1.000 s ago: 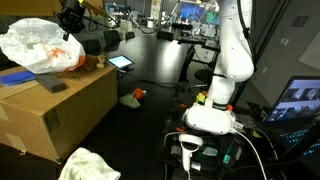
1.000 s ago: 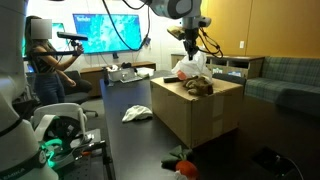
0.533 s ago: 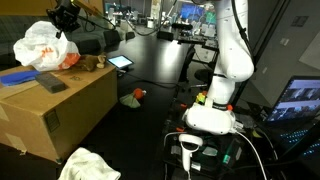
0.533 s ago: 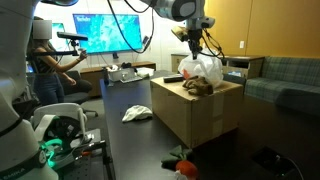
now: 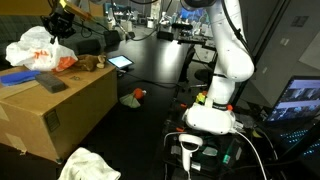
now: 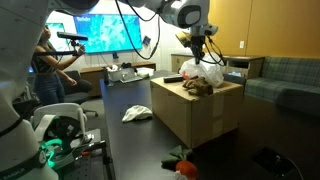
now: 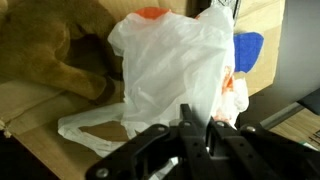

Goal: Pick the objects on the box and put them on the table, then pick the objects on the table and put them on the box

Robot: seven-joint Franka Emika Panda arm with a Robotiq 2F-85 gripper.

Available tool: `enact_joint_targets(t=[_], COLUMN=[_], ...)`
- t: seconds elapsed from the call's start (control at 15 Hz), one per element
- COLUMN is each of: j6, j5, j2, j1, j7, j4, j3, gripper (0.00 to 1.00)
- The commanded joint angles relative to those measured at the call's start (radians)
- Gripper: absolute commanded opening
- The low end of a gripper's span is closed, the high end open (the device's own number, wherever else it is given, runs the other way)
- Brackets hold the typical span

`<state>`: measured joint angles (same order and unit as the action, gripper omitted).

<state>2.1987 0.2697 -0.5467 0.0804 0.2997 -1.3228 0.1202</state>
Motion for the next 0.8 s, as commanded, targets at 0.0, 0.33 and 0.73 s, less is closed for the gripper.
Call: enact_joint_targets(t=[0.0,0.33,0.73], j6=[-0.044,-0.149,-0.184], j5=[-0.013,-0.049,-0.097], j2=[0.015,0.121,0.212], j1=[0.016,0.014,0.046], j7=[0.023,-0.004,0.011], j4=[0.036,-0.024,-0.117], j3=[-0.024,-0.028,-0.024], gripper=[0.46,0.84,1.0])
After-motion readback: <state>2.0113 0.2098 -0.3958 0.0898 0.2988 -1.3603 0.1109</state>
